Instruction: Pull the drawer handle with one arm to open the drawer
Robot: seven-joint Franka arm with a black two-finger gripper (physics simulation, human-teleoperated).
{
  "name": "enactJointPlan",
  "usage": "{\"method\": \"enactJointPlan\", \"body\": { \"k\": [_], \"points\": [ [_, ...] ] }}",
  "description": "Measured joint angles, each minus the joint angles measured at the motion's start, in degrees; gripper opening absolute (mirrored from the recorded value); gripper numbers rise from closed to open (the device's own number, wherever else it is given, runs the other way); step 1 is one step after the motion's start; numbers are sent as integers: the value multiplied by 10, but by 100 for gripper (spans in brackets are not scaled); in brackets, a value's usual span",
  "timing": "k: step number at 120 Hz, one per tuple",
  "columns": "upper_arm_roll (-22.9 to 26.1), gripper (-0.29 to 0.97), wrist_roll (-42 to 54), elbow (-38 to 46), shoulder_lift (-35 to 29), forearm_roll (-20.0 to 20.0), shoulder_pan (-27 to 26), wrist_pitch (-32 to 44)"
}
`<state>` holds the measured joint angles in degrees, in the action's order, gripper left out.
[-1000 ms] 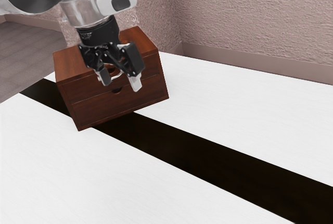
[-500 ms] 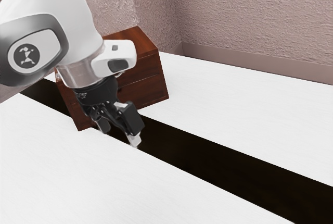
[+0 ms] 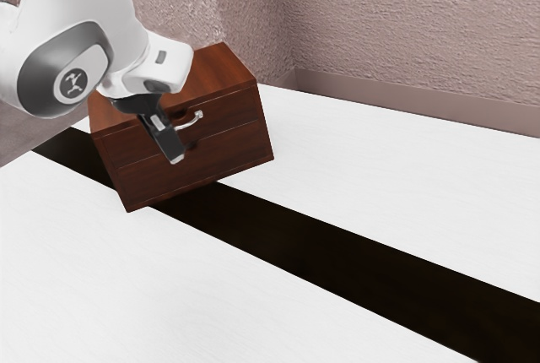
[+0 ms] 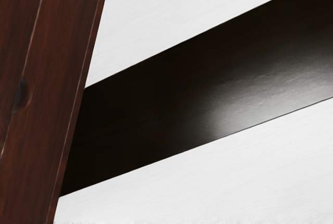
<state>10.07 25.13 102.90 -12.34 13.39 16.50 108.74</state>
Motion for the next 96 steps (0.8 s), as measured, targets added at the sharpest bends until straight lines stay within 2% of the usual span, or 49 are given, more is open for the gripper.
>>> {"method": "enactJointPlan", "body": {
  "k": [11, 26, 47, 96],
  "points": [
    [68, 68, 33, -3, 22, 0, 85, 14],
    [80, 68, 75, -27, 70, -7, 115, 34],
    [78, 68, 126, -34, 103, -20, 134, 69],
    [59, 68, 179, -36, 155, -18, 144, 161]
  ]
}}
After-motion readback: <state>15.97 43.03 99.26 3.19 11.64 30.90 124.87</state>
